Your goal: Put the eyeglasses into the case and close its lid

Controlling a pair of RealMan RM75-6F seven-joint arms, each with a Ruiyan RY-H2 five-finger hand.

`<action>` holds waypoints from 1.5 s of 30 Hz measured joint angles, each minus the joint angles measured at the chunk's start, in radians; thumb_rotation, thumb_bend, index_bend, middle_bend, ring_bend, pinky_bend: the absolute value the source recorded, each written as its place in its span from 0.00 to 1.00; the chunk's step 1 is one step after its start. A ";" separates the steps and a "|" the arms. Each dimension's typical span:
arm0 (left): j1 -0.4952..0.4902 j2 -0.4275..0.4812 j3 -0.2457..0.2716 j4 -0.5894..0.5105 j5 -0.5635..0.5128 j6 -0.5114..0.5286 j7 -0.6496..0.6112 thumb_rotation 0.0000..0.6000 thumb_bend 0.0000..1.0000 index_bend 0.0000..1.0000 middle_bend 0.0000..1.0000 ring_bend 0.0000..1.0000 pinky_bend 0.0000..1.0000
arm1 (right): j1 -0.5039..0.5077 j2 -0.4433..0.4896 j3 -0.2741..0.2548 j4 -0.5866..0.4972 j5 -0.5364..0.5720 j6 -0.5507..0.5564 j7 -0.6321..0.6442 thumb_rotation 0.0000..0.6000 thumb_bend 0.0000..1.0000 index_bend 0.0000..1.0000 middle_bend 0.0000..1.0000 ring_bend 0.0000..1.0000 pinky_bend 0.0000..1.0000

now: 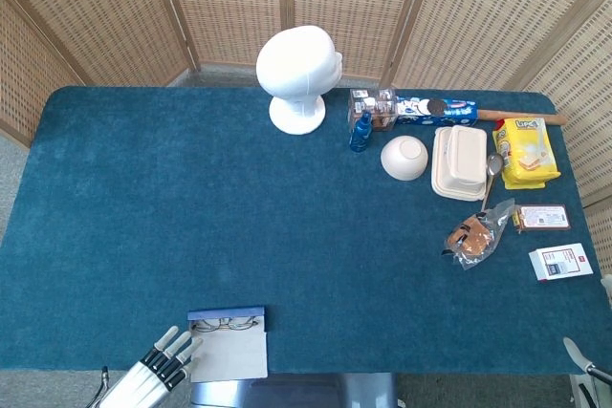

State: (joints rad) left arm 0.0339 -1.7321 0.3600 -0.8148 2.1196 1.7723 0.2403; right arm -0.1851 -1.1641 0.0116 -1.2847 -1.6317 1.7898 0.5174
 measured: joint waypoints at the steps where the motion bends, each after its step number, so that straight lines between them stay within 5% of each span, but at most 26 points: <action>1: 0.001 -0.005 -0.001 0.010 -0.002 0.001 -0.004 1.00 0.27 0.24 0.08 0.00 0.00 | -0.002 -0.001 -0.001 0.003 0.001 0.002 0.003 0.84 0.24 0.00 0.17 0.00 0.18; 19: -0.010 -0.050 0.004 0.082 0.014 0.002 0.020 1.00 0.27 0.21 0.08 0.00 0.00 | -0.019 -0.013 -0.004 0.055 0.013 0.023 0.059 0.84 0.24 0.00 0.17 0.00 0.18; 45: -0.043 -0.023 0.009 0.030 0.033 -0.042 0.135 0.99 0.27 0.18 0.05 0.00 0.00 | -0.048 -0.038 0.007 0.155 0.041 0.053 0.181 0.84 0.24 0.00 0.17 0.00 0.18</action>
State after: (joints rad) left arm -0.0091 -1.7547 0.3695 -0.7849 2.1522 1.7300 0.3758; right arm -0.2330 -1.2019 0.0182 -1.1301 -1.5911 1.8431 0.6979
